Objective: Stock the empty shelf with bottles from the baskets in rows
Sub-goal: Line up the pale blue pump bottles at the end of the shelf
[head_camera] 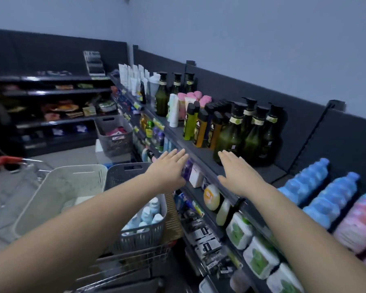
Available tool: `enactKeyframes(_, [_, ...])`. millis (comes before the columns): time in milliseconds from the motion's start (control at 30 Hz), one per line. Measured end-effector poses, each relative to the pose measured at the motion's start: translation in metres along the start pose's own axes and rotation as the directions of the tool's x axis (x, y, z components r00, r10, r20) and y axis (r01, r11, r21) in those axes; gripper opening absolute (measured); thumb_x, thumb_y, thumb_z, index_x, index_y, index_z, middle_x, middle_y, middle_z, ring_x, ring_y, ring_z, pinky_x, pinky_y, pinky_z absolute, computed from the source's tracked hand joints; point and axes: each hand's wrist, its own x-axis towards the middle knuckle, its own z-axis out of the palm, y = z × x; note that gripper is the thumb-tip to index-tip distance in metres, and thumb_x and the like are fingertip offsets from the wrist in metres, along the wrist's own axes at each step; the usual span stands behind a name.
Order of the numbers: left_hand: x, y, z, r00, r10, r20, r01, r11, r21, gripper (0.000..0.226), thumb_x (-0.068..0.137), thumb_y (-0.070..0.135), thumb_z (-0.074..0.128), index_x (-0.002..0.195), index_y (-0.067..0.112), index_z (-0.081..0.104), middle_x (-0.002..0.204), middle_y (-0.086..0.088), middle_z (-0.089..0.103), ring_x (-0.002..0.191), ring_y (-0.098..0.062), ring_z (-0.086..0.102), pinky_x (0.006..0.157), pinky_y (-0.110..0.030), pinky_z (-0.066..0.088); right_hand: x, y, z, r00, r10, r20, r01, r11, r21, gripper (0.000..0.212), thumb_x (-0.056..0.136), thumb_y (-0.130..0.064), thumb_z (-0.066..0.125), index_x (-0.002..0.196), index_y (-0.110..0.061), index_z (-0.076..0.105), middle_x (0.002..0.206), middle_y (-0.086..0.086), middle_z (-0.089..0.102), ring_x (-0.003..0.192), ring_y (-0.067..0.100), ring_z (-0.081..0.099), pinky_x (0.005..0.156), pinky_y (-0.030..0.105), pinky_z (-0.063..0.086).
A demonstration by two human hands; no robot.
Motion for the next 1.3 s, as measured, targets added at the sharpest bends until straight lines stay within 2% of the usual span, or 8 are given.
enactKeyframes(233, [-0.021,-0.091,0.002,0.984,-0.171,-0.043,0.17,0.985,-0.009,0.077,0.098,0.043,0.042,0.158,0.017,0.002,0.165,-0.002,-0.002,0.152,-0.022,-0.002,0.122,-0.04,0.001,0.072,-0.079,0.009,0.984,-0.178,-0.009,0.178,0.984,0.015,0.073,0.1,-0.032,0.046,0.157,-0.014,0.003,0.165,0.003,0.005,0.151,0.018,0.004,0.123,0.039,0.01])
enactKeyframes(467, [-0.03,-0.145,0.031,0.939,-0.343,0.037,0.344,0.939,-0.023,0.082,0.094,0.044,0.049,0.157,0.017,0.004,0.165,-0.003,0.001,0.152,-0.023,0.002,0.123,-0.043,0.006,0.137,-0.129,0.045,0.942,-0.334,0.037,0.329,0.939,0.099,0.068,0.096,-0.028,0.053,0.153,-0.013,0.018,0.159,0.007,0.023,0.147,0.026,0.021,0.119,0.042,0.02])
enactKeyframes(600, [-0.023,-0.166,0.053,0.903,-0.418,0.097,0.422,0.907,-0.022,0.079,0.095,0.042,0.048,0.158,0.019,0.004,0.165,-0.002,0.002,0.152,-0.022,0.002,0.123,-0.041,0.004,0.174,-0.138,0.072,0.911,-0.402,0.091,0.389,0.911,0.136,0.076,0.095,-0.031,0.054,0.155,-0.012,0.013,0.162,0.006,0.016,0.15,0.024,0.016,0.121,0.043,0.02])
enactKeyframes(700, [-0.016,-0.181,0.065,0.883,-0.443,0.158,0.452,0.892,-0.026,0.079,0.097,0.046,0.046,0.158,0.02,0.004,0.165,-0.002,0.002,0.152,-0.02,0.002,0.121,-0.038,0.003,0.198,-0.143,0.091,0.882,-0.452,0.132,0.431,0.888,0.161,0.078,0.095,-0.033,0.055,0.156,-0.015,0.01,0.163,0.005,0.017,0.149,0.021,0.017,0.121,0.042,0.02])
enactKeyframes(833, [-0.003,-0.196,0.078,0.851,-0.493,0.181,0.508,0.86,-0.044,0.075,0.099,0.045,0.042,0.158,0.019,0.005,0.165,-0.002,0.003,0.151,-0.02,0.004,0.121,-0.036,0.003,0.232,-0.148,0.112,0.841,-0.51,0.178,0.487,0.859,0.162,0.071,0.098,-0.026,0.049,0.157,-0.013,0.011,0.164,0.004,0.012,0.15,0.019,0.012,0.122,0.039,0.014])
enactKeyframes(1000, [0.002,-0.204,0.126,0.812,-0.502,0.297,0.54,0.84,-0.055,0.081,0.095,0.048,0.048,0.157,0.016,0.008,0.165,-0.005,0.007,0.151,-0.024,0.009,0.122,-0.04,0.01,0.246,-0.155,0.156,0.788,-0.543,0.292,0.514,0.84,0.174,0.069,0.099,-0.023,0.046,0.157,-0.013,0.01,0.164,0.004,0.011,0.151,0.02,0.012,0.122,0.038,0.013])
enactKeyframes(1133, [-0.006,-0.219,0.155,0.786,-0.489,0.378,0.528,0.849,-0.001,0.084,0.093,0.05,0.052,0.157,0.014,0.012,0.164,-0.008,0.013,0.15,-0.026,0.014,0.122,-0.04,0.014,0.246,-0.165,0.192,0.74,-0.568,0.36,0.544,0.82,0.177,0.069,0.095,-0.023,0.05,0.155,-0.01,0.016,0.162,0.007,0.019,0.148,0.022,0.018,0.121,0.039,0.017])
enactKeyframes(1300, [-0.01,-0.256,0.197,0.753,-0.461,0.47,0.503,0.863,0.04,0.081,0.092,0.042,0.057,0.155,0.01,0.019,0.161,-0.009,0.022,0.148,-0.027,0.02,0.121,-0.041,0.017,0.257,-0.181,0.229,0.744,-0.527,0.411,0.525,0.841,0.127,0.065,0.097,-0.016,0.043,0.155,-0.011,0.016,0.161,0.007,0.021,0.147,0.023,0.021,0.121,0.036,0.015])
